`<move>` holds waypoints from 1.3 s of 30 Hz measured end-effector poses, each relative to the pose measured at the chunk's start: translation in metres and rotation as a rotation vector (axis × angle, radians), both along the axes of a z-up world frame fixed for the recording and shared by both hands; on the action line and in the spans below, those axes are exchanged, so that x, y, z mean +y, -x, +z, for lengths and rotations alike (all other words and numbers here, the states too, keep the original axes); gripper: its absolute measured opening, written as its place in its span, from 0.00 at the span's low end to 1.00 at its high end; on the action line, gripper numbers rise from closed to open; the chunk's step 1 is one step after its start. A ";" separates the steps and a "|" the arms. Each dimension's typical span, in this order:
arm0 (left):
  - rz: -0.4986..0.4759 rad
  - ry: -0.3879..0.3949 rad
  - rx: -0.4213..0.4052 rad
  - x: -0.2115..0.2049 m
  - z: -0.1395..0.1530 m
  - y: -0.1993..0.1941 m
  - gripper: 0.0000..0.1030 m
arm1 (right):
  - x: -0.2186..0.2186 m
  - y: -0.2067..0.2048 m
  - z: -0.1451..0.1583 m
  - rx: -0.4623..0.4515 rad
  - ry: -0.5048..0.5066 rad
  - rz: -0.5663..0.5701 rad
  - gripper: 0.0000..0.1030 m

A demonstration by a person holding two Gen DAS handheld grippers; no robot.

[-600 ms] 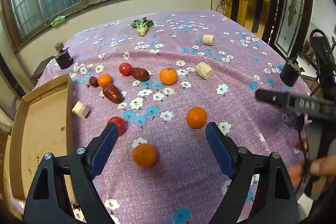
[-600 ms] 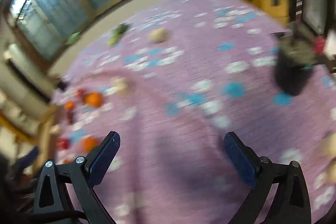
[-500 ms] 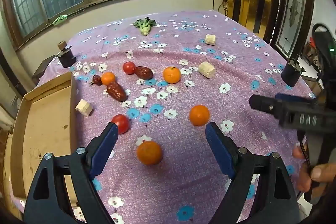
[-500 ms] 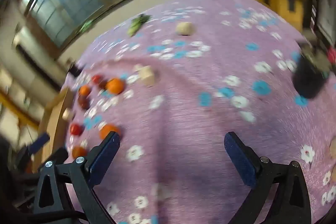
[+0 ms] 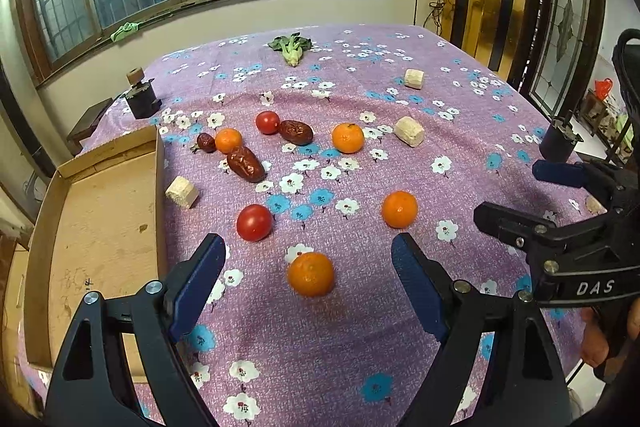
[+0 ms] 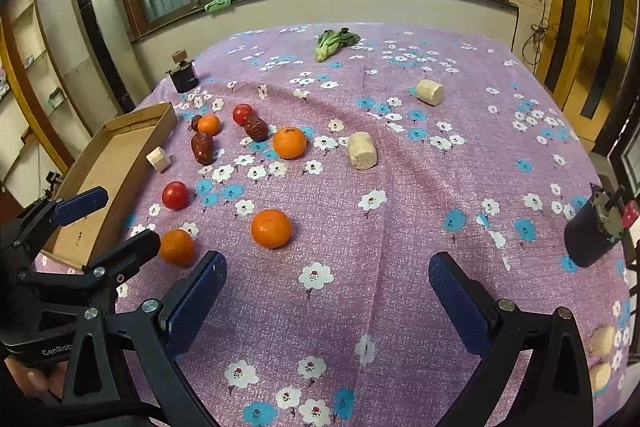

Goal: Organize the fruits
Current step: 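Move both tools toward the tangerines on the tablecloth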

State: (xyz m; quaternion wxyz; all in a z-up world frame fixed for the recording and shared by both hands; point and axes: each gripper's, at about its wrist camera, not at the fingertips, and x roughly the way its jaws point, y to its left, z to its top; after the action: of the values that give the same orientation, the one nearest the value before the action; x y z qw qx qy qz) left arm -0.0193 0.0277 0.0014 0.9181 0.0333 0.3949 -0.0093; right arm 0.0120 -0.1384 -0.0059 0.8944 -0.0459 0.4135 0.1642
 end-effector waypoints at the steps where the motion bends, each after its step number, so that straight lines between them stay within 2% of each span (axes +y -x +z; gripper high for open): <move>1: 0.001 0.002 0.001 0.001 0.000 0.001 0.83 | 0.002 0.000 0.001 -0.007 0.020 -0.004 0.99; 5: 0.002 0.022 -0.005 0.006 0.000 0.005 0.83 | 0.006 0.005 0.007 -0.044 0.091 -0.020 0.99; 12: -0.018 0.030 0.000 0.008 0.003 0.011 0.83 | 0.011 0.011 0.016 -0.088 0.153 0.008 0.99; 16: -0.026 0.009 0.016 0.010 0.003 0.014 0.83 | 0.014 0.013 0.018 -0.094 0.162 0.040 0.99; 39: -0.023 0.036 0.043 0.019 0.000 0.015 0.83 | 0.023 0.013 0.024 -0.114 0.201 0.069 0.99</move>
State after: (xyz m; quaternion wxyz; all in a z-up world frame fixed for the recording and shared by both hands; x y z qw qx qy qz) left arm -0.0339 0.0470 0.0017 0.9096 0.0213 0.4140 -0.0277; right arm -0.0007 -0.1155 0.0183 0.9011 -0.1590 0.3746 0.1498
